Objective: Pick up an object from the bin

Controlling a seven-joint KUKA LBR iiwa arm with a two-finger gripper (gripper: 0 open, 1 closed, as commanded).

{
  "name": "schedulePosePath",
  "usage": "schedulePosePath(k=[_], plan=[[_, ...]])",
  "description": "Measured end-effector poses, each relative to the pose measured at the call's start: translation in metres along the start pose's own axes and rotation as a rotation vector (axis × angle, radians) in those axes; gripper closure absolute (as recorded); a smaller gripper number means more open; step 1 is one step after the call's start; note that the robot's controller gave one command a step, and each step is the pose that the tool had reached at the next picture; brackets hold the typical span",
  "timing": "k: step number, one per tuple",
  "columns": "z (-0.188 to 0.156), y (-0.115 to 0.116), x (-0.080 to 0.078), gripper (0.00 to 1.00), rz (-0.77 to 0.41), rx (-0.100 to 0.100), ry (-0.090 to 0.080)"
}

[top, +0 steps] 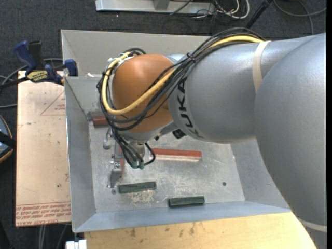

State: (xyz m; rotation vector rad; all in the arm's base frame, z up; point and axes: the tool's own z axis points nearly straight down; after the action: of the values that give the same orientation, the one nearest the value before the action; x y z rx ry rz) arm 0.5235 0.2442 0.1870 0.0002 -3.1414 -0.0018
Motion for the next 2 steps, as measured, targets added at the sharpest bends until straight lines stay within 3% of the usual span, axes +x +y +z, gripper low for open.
schedulePosePath(k=[1, 2], plan=[[0.1056, -0.0436, 0.0189, 1.00, 0.022, -0.018, -0.036], [0.1078, -0.0431, 0.0254, 0.00, 0.017, -0.012, -0.012]])
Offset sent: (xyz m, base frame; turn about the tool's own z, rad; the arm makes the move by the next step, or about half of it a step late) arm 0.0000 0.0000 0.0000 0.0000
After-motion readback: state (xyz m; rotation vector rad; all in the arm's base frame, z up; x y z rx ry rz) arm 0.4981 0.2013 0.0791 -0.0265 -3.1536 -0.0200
